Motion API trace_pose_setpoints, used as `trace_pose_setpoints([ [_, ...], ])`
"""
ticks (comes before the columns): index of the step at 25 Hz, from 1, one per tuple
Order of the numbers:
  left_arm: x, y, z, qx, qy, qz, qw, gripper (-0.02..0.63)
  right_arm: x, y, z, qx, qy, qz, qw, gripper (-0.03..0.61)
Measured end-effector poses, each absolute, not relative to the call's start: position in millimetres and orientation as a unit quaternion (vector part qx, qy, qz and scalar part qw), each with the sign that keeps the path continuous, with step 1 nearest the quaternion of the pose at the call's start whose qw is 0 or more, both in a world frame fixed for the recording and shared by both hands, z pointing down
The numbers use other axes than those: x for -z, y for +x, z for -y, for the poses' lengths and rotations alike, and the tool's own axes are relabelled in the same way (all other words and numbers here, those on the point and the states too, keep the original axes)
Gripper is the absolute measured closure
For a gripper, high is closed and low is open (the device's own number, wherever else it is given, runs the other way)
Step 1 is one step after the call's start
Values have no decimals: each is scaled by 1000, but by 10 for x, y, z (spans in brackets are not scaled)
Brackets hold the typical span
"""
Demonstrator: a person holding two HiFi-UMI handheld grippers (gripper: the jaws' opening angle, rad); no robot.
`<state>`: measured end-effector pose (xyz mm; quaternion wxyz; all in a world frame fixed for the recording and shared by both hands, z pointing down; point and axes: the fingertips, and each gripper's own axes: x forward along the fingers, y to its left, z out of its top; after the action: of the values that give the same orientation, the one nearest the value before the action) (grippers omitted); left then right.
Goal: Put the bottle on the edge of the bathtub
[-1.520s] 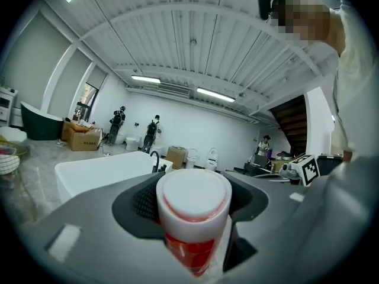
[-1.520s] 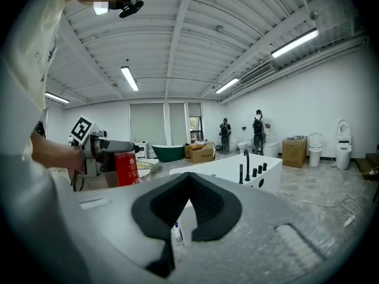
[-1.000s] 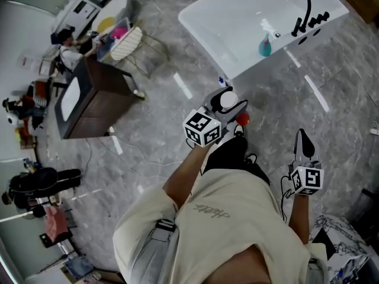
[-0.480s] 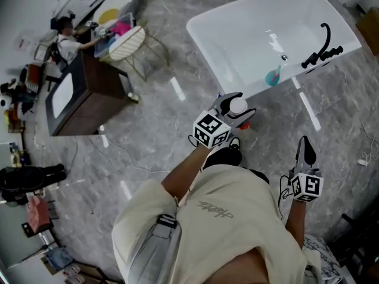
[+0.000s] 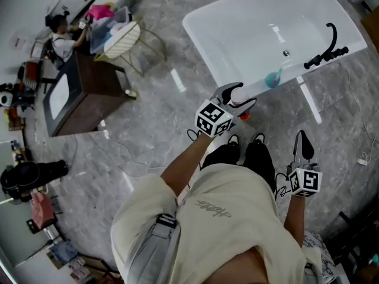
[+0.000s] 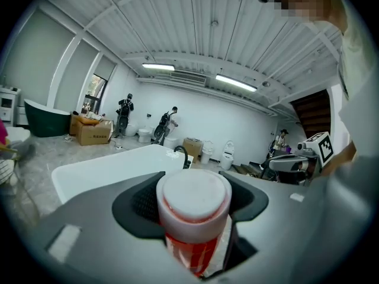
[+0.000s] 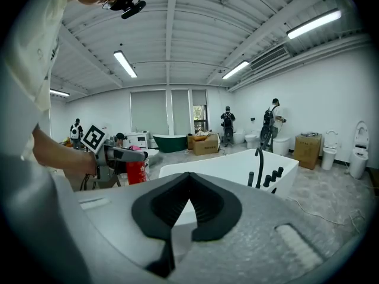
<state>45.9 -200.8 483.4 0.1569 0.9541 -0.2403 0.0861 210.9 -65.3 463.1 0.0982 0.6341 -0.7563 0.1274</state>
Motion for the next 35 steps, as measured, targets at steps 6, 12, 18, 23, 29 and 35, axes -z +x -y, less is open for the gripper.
trace_pose_setpoints([
  [6,-5079,378,2237,-96,941,282,162,313,-4817,2176,860,-147,599,779,114,577],
  [12,-5439,522,2416,-96,925,327,171,313,-5020,2605,1142,-155,570,796,131,577],
  [18,-5814,501,2616,-101,908,364,182,313,-5336,2783,1165,-180,551,800,155,577],
  [23,-6102,563,2764,-105,903,377,177,314,-5631,2875,1090,-215,540,795,175,577],
  [29,-6340,607,2891,-119,896,390,175,313,-5758,2932,1111,-226,529,796,188,577],
  [35,-6629,565,3023,-139,879,419,180,314,-5913,2941,1128,-241,515,798,201,577],
])
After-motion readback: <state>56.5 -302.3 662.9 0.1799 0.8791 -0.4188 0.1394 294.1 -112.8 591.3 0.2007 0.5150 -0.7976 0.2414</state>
